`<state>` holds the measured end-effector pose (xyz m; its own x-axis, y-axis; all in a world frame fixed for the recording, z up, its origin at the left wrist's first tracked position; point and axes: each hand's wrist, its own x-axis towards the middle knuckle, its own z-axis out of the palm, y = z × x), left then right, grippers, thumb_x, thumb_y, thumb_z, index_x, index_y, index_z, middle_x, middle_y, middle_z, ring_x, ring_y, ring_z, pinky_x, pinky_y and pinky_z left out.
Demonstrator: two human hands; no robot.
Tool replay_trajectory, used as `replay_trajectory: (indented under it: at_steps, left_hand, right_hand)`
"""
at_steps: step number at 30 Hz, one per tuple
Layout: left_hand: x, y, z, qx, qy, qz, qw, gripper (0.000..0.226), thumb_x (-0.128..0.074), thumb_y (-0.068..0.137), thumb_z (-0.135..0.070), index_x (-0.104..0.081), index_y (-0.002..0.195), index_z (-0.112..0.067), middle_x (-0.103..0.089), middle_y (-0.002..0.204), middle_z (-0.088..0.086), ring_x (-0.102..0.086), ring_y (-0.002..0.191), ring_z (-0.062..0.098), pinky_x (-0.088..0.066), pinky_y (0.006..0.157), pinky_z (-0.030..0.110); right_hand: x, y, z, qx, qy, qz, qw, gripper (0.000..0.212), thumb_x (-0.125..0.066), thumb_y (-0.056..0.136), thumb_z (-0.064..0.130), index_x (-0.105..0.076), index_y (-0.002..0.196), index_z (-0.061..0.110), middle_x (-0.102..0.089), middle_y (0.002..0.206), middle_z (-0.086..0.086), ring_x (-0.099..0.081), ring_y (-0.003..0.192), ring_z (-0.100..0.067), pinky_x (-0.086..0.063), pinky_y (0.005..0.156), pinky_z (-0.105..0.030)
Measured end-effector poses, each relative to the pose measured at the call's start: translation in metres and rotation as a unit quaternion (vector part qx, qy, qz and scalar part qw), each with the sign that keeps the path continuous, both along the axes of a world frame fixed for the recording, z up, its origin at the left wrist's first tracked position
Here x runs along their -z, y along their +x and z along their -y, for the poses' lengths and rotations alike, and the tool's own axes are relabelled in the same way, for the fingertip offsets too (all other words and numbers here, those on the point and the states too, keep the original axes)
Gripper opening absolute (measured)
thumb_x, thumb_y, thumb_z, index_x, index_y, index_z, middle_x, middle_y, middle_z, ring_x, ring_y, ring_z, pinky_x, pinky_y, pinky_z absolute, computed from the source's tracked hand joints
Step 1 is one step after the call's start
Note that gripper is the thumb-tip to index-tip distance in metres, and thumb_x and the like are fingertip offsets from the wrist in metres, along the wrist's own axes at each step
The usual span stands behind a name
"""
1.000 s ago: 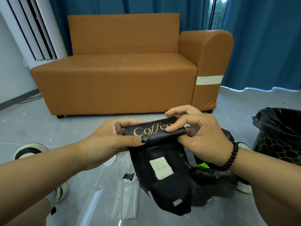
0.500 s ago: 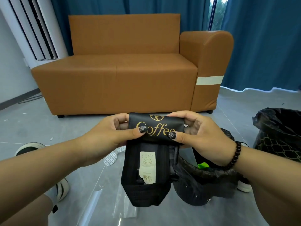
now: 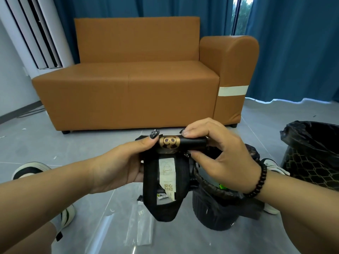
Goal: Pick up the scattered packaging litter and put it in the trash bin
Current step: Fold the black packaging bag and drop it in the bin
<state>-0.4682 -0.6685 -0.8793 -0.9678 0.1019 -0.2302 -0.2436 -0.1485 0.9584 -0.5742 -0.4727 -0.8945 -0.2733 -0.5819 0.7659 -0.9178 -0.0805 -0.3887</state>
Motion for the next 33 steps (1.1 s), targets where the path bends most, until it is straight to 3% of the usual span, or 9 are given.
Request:
replay_trajectory:
  at_steps: [6, 11, 13, 16, 18, 21, 25, 30, 33]
  left_hand:
    - [0.003, -0.001, 0.0, -0.04, -0.05, -0.048, 0.997, 0.067, -0.075, 0.062, -0.031, -0.058, 0.119, -0.001, -0.066, 0.116, 0.021, -0.067, 0.101, 0.028, -0.056, 0.073, 0.028]
    - [0.001, 0.0, -0.004, -0.054, -0.081, -0.111, 0.989, 0.047, -0.08, 0.053, -0.02, -0.069, 0.098, -0.015, -0.072, 0.1, 0.012, -0.07, 0.09, 0.023, -0.056, 0.068, 0.026]
    - [0.002, -0.001, -0.003, -0.058, -0.096, -0.126, 0.986, 0.044, -0.084, 0.05, -0.019, -0.07, 0.092, -0.019, -0.072, 0.102, 0.012, -0.07, 0.092, 0.024, -0.057, 0.07, 0.028]
    - [0.006, -0.002, -0.002, -0.056, -0.126, -0.139, 0.981, 0.043, -0.085, 0.051, -0.015, -0.07, 0.091, -0.021, -0.072, 0.103, 0.013, -0.07, 0.094, 0.026, -0.058, 0.074, 0.034]
    - [0.008, -0.002, -0.001, -0.06, -0.138, -0.147, 0.978, 0.043, -0.084, 0.056, -0.006, -0.067, 0.095, -0.016, -0.071, 0.102, 0.013, -0.069, 0.092, 0.025, -0.058, 0.072, 0.034]
    - [0.008, -0.004, 0.0, -0.065, -0.139, -0.162, 0.975, 0.047, -0.077, 0.06, 0.005, -0.063, 0.101, -0.01, -0.071, 0.102, 0.01, -0.069, 0.092, 0.022, -0.056, 0.073, 0.027]
    - [0.009, -0.005, -0.001, -0.071, -0.138, -0.172, 0.973, 0.053, -0.076, 0.061, 0.006, -0.062, 0.109, -0.011, -0.071, 0.103, 0.006, -0.068, 0.095, 0.019, -0.054, 0.076, 0.024]
    - [0.011, -0.007, -0.001, -0.076, -0.102, -0.119, 0.985, 0.054, -0.079, 0.066, -0.012, -0.06, 0.116, -0.014, -0.07, 0.112, 0.008, -0.067, 0.103, 0.02, -0.055, 0.081, 0.027]
    - [0.01, -0.006, -0.004, -0.057, -0.067, -0.071, 0.994, 0.043, -0.068, 0.075, -0.018, -0.063, 0.117, -0.012, -0.068, 0.117, 0.012, -0.067, 0.104, 0.023, -0.056, 0.081, 0.032]
  right_hand:
    - [0.004, -0.004, -0.001, -0.007, 0.03, -0.002, 1.0, 0.023, -0.067, 0.072, -0.011, -0.064, 0.09, 0.003, -0.059, 0.105, -0.007, -0.057, 0.105, -0.012, -0.046, 0.09, -0.023]
    - [0.003, -0.006, -0.008, -0.039, 0.149, 0.213, 0.965, 0.061, -0.065, 0.071, 0.014, -0.044, 0.127, 0.025, -0.051, 0.127, 0.008, -0.049, 0.12, -0.004, -0.043, 0.097, -0.019]
    - [0.005, -0.008, -0.009, -0.045, 0.162, 0.256, 0.952, 0.066, -0.073, 0.07, 0.027, -0.042, 0.129, 0.03, -0.052, 0.128, 0.009, -0.05, 0.119, 0.0, -0.043, 0.097, -0.016]
    - [0.005, -0.011, -0.006, -0.047, 0.124, 0.338, 0.932, 0.061, -0.08, 0.07, 0.029, -0.05, 0.124, 0.024, -0.057, 0.122, 0.002, -0.059, 0.111, -0.009, -0.048, 0.099, -0.029]
    - [0.006, -0.013, -0.004, -0.044, 0.118, 0.388, 0.913, 0.061, -0.078, 0.063, 0.027, -0.055, 0.119, 0.021, -0.06, 0.12, -0.001, -0.064, 0.106, -0.015, -0.052, 0.095, -0.036]
    - [0.008, -0.015, -0.003, -0.049, 0.127, 0.442, 0.887, 0.056, -0.081, 0.058, 0.025, -0.061, 0.11, 0.02, -0.065, 0.114, 0.0, -0.066, 0.101, -0.016, -0.054, 0.089, -0.033]
    - [0.013, -0.009, 0.001, -0.11, 0.092, 0.54, 0.83, 0.044, -0.076, 0.063, 0.008, -0.06, 0.104, 0.005, -0.066, 0.094, -0.009, -0.068, 0.082, -0.022, -0.059, 0.061, -0.036]
    - [0.005, -0.004, 0.002, -0.107, 0.038, 0.491, 0.864, 0.038, -0.073, 0.064, 0.008, -0.058, 0.099, 0.008, -0.061, 0.09, -0.011, -0.064, 0.07, -0.022, -0.055, 0.051, -0.029]
    - [0.007, -0.007, 0.001, -0.093, 0.036, 0.434, 0.895, 0.035, -0.072, 0.074, 0.002, -0.058, 0.103, 0.013, -0.058, 0.099, -0.014, -0.062, 0.074, -0.035, -0.057, 0.054, -0.03]
